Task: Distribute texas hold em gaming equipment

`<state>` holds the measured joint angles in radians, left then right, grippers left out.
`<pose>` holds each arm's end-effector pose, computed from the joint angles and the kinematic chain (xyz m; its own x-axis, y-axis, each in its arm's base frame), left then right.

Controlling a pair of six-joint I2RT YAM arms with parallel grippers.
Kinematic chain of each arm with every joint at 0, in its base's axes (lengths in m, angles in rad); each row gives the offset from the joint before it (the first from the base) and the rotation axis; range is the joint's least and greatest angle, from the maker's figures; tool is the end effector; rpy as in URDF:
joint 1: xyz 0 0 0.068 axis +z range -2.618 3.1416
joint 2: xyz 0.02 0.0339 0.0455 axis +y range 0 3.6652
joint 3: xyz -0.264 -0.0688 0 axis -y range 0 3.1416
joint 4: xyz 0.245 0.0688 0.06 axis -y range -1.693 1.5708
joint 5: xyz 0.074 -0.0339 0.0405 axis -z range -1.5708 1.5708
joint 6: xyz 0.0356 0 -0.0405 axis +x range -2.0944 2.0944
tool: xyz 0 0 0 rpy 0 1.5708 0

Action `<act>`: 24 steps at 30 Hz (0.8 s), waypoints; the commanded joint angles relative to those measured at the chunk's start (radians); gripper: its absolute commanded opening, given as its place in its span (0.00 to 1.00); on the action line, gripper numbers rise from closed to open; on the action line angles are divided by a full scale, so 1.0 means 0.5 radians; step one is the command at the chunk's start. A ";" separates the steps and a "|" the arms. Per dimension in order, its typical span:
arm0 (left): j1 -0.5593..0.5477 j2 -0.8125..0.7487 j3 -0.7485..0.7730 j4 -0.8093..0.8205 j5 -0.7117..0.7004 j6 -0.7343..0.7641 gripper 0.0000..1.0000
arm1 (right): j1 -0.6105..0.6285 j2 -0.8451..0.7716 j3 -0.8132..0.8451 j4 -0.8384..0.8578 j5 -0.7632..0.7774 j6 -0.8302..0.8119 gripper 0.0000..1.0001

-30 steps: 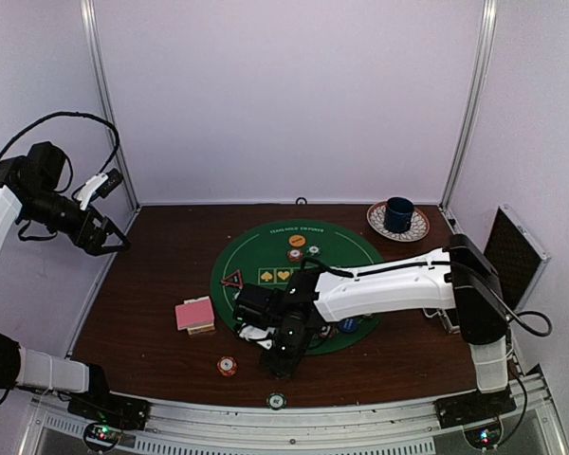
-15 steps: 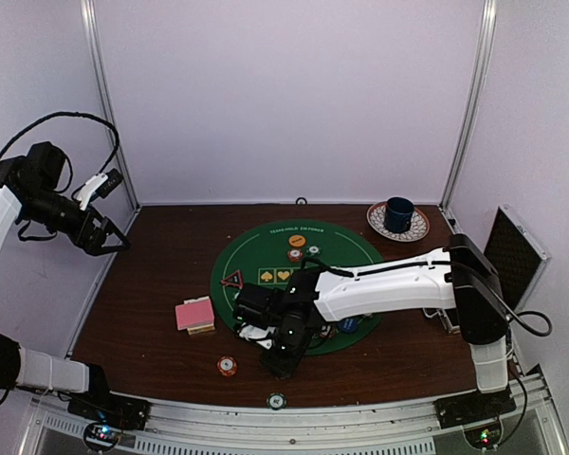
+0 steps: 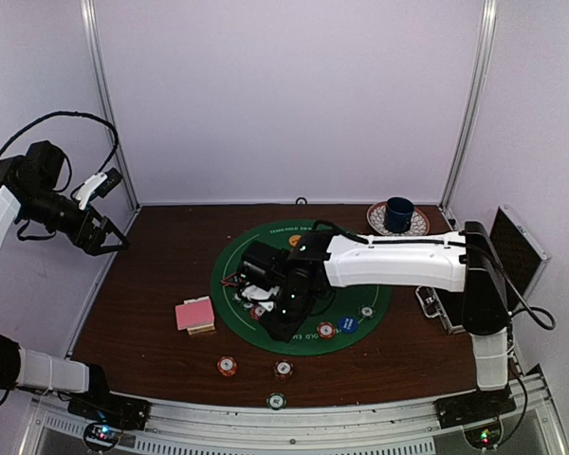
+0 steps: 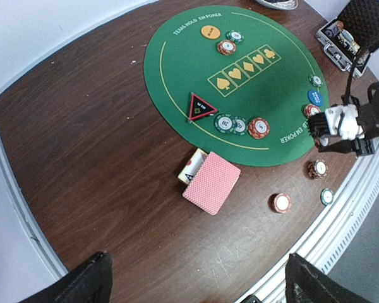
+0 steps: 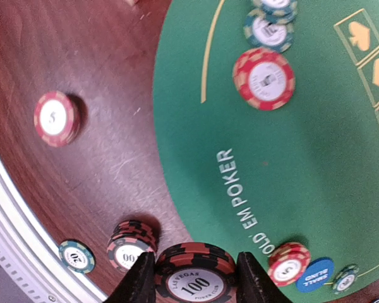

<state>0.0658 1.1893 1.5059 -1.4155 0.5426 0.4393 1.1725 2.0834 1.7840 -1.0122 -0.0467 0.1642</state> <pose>0.1842 -0.0063 0.3987 -0.7287 0.3170 -0.6070 0.5390 0.8123 -0.2229 0.1650 0.3964 0.2227 -0.5211 -0.8174 -0.2455 -0.8516 0.5170 0.0864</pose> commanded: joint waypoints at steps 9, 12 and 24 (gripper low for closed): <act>0.006 -0.028 0.060 0.005 -0.003 0.005 0.97 | -0.336 0.387 0.788 -0.058 0.179 0.017 0.05; 0.006 -0.024 0.059 0.005 0.009 0.005 0.98 | -0.376 0.588 1.033 -0.084 0.177 0.015 0.05; 0.006 -0.014 0.033 0.006 0.021 0.023 0.98 | -0.464 0.989 1.330 0.097 0.152 0.086 0.07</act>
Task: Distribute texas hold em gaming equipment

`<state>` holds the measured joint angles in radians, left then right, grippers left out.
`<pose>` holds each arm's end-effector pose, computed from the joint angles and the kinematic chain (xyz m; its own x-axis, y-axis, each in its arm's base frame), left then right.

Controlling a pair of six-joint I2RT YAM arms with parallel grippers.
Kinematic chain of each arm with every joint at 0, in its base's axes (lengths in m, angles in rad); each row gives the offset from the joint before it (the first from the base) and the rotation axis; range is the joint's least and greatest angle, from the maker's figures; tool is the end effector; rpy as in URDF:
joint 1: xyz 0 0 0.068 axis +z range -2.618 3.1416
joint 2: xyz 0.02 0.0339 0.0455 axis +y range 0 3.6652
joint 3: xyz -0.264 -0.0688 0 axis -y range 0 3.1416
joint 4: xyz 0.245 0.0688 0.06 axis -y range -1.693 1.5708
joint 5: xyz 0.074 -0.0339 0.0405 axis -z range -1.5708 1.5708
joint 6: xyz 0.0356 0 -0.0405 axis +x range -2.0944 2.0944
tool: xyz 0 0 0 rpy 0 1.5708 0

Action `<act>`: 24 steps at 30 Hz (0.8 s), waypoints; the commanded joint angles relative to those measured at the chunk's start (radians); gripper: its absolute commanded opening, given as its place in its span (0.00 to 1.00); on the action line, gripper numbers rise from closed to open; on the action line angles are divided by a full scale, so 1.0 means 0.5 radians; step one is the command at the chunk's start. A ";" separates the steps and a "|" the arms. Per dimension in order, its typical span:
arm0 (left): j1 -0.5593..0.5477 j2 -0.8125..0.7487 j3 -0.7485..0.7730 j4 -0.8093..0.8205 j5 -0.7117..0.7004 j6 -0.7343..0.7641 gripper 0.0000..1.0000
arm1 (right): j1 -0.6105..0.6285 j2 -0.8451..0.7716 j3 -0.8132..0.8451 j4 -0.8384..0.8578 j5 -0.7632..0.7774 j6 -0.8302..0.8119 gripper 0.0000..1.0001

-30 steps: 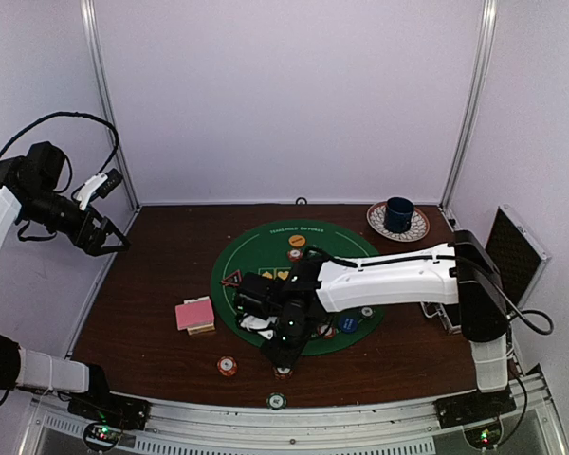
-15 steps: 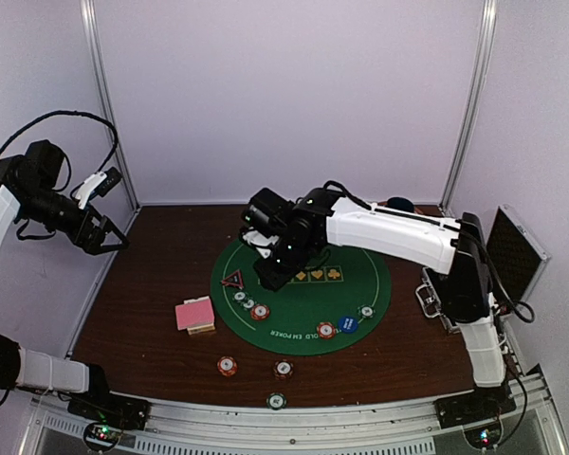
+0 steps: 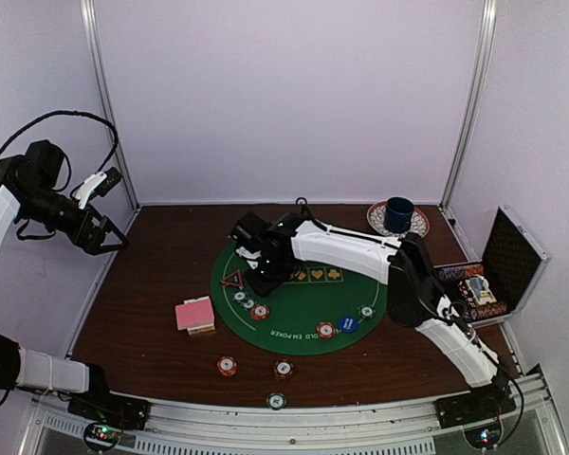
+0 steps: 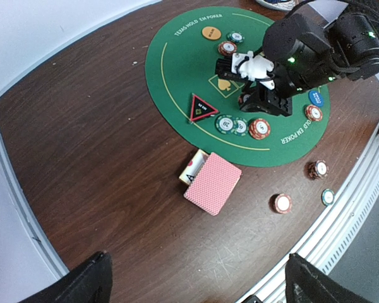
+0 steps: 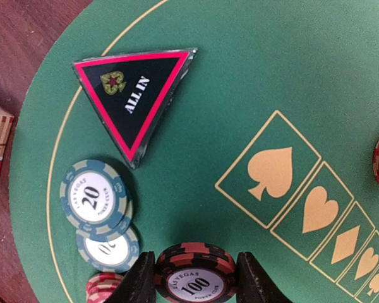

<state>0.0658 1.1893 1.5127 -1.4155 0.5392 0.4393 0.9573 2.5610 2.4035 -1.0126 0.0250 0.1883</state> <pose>0.1839 -0.0062 0.4005 -0.7252 0.3180 -0.6107 0.5392 0.8139 -0.2166 0.3087 0.4368 0.1782 -0.6727 -0.6303 -0.3875 -0.6982 0.7141 0.0504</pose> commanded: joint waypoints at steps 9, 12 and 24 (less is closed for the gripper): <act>0.006 -0.025 0.003 0.013 0.027 0.026 0.98 | -0.051 0.169 0.160 0.110 -0.044 0.066 0.26; 0.006 -0.031 -0.002 0.020 0.017 0.026 0.98 | -0.052 0.177 0.160 0.108 -0.044 0.071 0.46; 0.006 -0.044 0.009 0.028 0.010 -0.009 0.98 | -0.052 -0.075 0.148 0.061 -0.025 0.019 0.67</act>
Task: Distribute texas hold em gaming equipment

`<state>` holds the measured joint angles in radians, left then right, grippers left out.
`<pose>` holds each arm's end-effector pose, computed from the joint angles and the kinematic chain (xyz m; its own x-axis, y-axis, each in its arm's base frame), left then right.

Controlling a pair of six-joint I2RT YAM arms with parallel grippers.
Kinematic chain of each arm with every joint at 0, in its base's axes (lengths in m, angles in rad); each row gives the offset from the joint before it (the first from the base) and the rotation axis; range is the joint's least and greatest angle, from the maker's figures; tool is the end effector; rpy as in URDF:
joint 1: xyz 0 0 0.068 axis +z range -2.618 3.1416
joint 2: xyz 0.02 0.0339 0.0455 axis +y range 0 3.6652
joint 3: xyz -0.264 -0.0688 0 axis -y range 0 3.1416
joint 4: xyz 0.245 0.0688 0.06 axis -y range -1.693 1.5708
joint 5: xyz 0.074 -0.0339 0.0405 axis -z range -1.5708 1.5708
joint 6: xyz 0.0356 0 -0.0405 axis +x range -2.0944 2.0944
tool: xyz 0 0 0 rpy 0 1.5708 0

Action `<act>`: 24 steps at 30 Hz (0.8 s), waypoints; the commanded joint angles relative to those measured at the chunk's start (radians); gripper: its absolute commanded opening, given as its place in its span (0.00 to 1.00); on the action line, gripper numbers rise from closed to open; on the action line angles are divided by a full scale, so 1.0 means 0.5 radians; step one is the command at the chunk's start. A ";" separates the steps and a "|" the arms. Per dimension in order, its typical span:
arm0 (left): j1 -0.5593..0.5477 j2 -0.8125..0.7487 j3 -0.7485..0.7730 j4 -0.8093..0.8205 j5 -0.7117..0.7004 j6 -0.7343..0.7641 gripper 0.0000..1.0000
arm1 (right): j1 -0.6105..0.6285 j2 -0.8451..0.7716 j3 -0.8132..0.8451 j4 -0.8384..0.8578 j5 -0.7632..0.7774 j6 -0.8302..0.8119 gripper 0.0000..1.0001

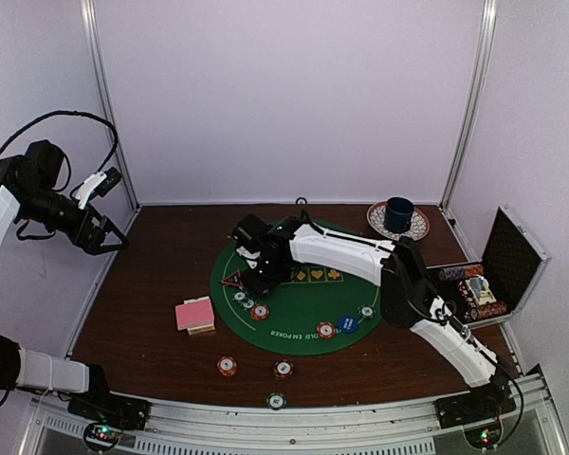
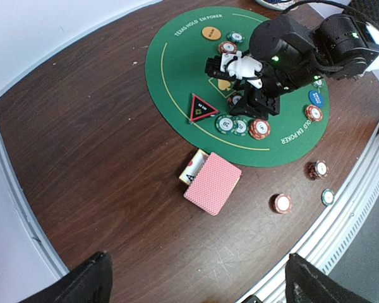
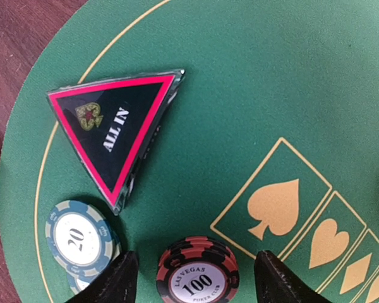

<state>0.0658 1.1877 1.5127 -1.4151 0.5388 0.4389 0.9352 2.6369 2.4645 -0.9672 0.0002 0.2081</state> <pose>0.1835 -0.0062 0.4007 -0.7243 0.3178 -0.6119 0.5392 0.8142 -0.2153 0.3257 0.4414 0.1587 -0.6939 -0.5926 -0.4090 -0.6759 0.7320 0.0862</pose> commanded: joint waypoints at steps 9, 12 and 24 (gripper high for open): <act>0.006 -0.073 -0.009 0.053 0.012 -0.019 0.98 | 0.143 -0.914 -0.780 0.130 0.047 -0.030 0.70; 0.006 -0.086 -0.018 0.054 0.000 -0.013 0.97 | 0.246 -1.141 -1.155 0.227 0.011 0.016 0.75; 0.006 -0.144 -0.043 0.051 0.016 -0.001 0.98 | 0.602 -1.236 -1.656 0.248 -0.102 0.090 0.87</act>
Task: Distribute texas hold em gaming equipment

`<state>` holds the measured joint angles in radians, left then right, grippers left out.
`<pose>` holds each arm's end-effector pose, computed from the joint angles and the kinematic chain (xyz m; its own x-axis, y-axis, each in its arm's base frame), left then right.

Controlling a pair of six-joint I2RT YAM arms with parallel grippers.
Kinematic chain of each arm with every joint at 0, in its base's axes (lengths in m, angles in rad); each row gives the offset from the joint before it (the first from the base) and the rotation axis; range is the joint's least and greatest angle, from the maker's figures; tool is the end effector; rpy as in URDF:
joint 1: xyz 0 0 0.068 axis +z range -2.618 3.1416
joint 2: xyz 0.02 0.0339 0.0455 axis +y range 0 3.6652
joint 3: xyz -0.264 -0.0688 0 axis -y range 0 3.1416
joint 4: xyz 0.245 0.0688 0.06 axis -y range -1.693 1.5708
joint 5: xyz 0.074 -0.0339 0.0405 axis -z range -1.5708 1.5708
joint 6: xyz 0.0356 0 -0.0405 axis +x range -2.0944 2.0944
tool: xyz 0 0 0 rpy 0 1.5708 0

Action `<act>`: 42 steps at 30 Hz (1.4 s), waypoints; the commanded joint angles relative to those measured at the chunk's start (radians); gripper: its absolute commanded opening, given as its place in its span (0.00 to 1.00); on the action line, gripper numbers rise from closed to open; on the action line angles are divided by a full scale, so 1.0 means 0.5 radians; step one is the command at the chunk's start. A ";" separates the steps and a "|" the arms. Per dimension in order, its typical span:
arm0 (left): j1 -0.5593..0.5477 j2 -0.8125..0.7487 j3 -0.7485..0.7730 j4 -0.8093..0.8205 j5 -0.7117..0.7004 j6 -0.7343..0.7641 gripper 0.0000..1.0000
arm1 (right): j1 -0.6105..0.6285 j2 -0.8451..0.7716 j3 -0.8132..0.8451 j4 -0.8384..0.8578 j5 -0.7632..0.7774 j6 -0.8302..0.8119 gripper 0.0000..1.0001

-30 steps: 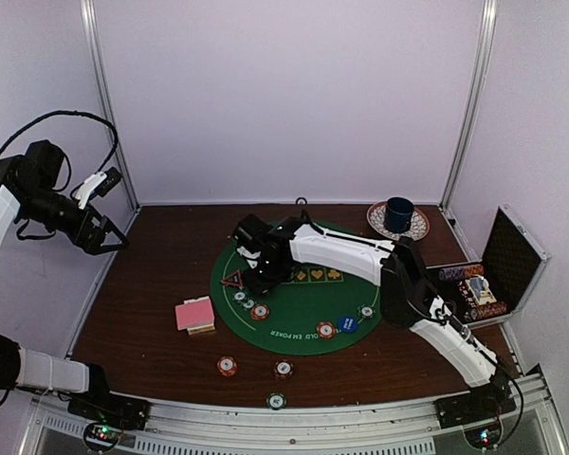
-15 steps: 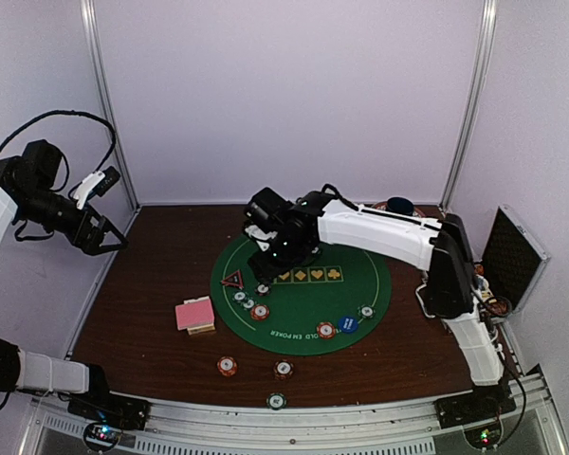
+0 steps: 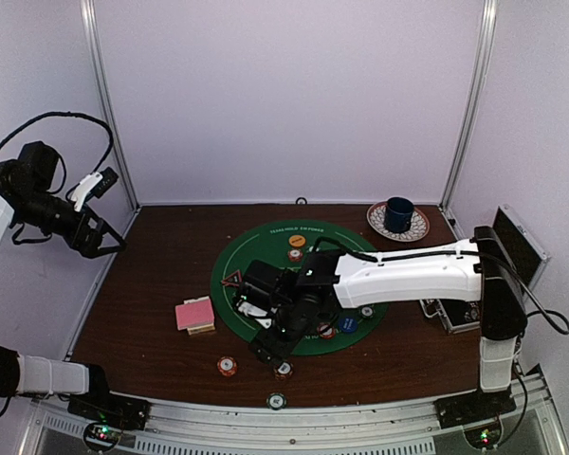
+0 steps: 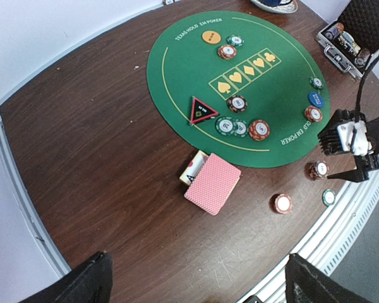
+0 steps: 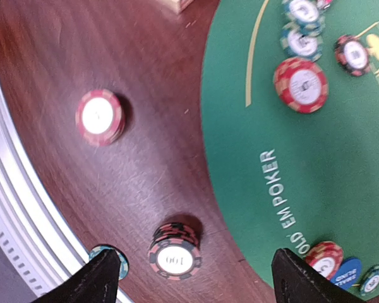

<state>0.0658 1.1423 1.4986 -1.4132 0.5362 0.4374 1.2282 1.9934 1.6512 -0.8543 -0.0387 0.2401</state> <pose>0.1712 -0.0069 0.4042 -0.7049 0.3185 -0.6337 0.5439 0.8163 -0.1948 0.1395 0.3954 0.2266 -0.5286 -0.7749 -0.3466 -0.8444 0.5216 0.1219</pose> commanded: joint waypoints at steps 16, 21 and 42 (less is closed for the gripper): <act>0.006 -0.067 -0.017 0.002 0.011 -0.024 0.98 | 0.034 0.190 -0.091 0.054 -0.041 -0.019 0.72; 0.006 -0.050 0.016 -0.006 0.015 -0.025 0.98 | 0.033 0.206 -0.089 0.036 -0.063 -0.031 0.70; 0.006 0.039 0.006 -0.017 0.058 -0.025 0.97 | 0.021 0.235 -0.152 0.056 -0.126 -0.045 0.58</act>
<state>0.0658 1.1530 1.4918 -1.4166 0.5434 0.4316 1.2419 2.0933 1.5940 -0.8280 -0.0937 0.2306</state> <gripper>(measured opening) 0.975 0.592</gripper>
